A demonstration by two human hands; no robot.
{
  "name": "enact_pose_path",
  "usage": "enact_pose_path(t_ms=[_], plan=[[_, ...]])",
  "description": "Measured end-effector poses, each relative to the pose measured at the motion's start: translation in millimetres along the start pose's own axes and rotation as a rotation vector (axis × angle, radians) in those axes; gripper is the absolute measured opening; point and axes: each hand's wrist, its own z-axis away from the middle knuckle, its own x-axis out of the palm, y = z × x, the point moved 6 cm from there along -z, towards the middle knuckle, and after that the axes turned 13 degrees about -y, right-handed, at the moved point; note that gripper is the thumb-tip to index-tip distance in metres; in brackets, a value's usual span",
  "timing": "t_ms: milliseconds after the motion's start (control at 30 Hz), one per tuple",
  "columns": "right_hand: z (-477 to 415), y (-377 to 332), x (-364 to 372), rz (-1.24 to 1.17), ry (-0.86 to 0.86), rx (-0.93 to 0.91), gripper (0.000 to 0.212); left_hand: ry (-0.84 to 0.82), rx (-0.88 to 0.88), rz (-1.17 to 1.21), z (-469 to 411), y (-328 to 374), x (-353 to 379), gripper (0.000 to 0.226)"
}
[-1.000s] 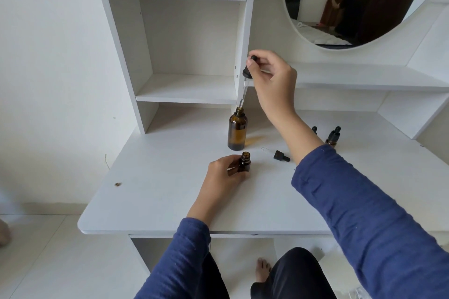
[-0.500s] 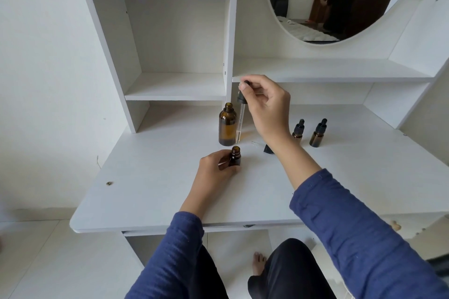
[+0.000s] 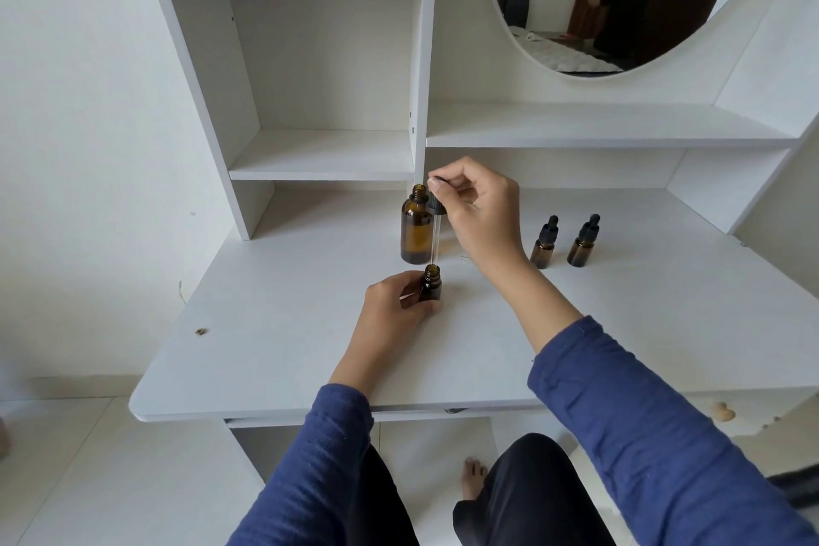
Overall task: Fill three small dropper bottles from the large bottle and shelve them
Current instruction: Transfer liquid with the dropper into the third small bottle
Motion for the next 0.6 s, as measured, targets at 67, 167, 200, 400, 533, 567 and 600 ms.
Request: enact_pose_path(t_ms=[67,167,200,400,533,567,600], plan=[[-1.0,0.3,-0.2,0.005,-0.007,-0.002,0.007,0.001,0.003,-0.006,-0.4,-0.3,-0.1,0.028],[-1.7,0.8,0.2,0.011,-0.017,-0.003,0.008,0.003,0.002,-0.018,-0.9,-1.3,-0.4,0.028],[-1.9,0.9,0.6,0.005,-0.020,-0.002,0.008,0.005,0.000,-0.018,-0.9,-2.0,-0.6,0.028],[-15.3,-8.8,-7.9,-0.031,0.084,-0.010,0.008,0.000,-0.008,-0.026,-1.5,-4.0,-0.9,0.027],[-34.8,-18.5,-20.1,-0.016,0.220,-0.049,0.009,0.000,-0.019,-0.015,-0.8,-3.8,-0.6,0.028],[-39.2,-20.4,-21.7,-0.015,0.243,-0.060,0.011,0.001,-0.019,-0.012,-0.9,-3.4,-0.7,0.028],[-42.9,-21.6,-23.0,-0.016,0.263,-0.071,0.012,0.000,-0.019,-0.009,-0.8,-3.1,-0.6,0.028]])
